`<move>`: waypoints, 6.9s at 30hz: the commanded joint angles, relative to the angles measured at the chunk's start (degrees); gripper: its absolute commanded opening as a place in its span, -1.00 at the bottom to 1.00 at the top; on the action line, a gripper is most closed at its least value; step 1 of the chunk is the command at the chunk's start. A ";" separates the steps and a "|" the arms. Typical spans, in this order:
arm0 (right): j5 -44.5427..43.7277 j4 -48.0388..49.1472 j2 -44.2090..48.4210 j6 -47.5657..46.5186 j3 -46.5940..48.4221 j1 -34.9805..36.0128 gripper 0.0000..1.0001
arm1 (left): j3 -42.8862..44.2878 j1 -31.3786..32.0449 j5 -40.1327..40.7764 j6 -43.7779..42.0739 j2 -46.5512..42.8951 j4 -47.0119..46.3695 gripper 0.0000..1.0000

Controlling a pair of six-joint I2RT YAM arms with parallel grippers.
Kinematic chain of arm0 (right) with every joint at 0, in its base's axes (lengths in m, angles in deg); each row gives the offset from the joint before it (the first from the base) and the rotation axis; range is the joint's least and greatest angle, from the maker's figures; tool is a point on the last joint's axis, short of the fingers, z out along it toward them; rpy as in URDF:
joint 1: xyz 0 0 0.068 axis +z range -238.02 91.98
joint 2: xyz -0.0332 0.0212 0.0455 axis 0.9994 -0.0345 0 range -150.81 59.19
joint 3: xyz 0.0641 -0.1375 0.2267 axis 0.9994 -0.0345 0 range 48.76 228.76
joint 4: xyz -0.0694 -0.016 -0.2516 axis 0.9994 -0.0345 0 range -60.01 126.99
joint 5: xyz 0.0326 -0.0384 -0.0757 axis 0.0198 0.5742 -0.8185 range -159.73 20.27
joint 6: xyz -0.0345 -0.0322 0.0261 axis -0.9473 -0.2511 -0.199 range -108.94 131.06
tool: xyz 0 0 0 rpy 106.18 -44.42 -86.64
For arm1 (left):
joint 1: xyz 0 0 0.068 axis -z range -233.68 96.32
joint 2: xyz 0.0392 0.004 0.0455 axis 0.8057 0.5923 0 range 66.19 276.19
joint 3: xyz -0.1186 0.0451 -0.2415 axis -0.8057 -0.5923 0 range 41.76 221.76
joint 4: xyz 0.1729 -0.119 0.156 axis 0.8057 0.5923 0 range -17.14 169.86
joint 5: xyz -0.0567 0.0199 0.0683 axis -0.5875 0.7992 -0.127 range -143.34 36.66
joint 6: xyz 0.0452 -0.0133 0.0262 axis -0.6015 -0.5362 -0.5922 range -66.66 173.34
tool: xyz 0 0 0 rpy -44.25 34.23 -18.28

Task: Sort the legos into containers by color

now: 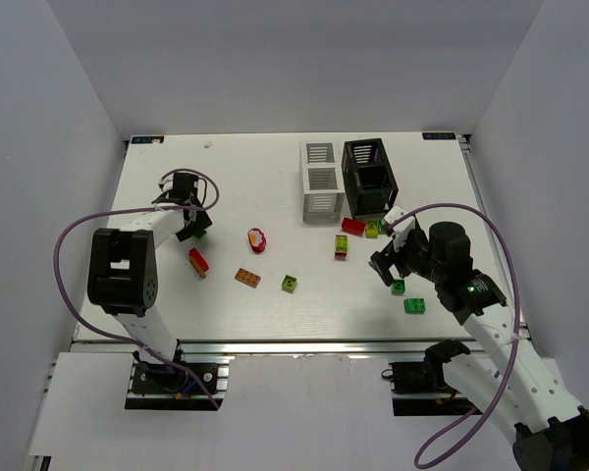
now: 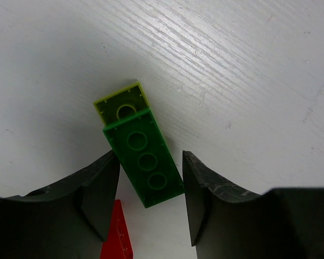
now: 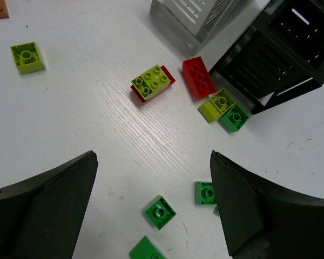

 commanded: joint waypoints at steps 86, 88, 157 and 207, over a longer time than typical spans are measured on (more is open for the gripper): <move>44.74 26.30 -21.79 27.67 13.55 7.38 -1.00 | -25.65 28.12 -75.50 -3.20 -34.67 -64.45 -0.99; 44.56 26.03 -20.65 27.05 12.67 7.20 -1.00 | -25.48 28.12 -75.23 -4.34 -35.64 -63.57 -0.99; 5.45 7.84 -81.82 14.04 81.75 -1.76 -1.00 | -17.66 17.31 -45.26 -11.91 -38.90 -35.62 -1.00; 18.99 11.80 9.85 18.79 5.37 -5.54 -0.38 | 33.14 28.99 -21.80 -8.74 17.44 -30.87 -0.61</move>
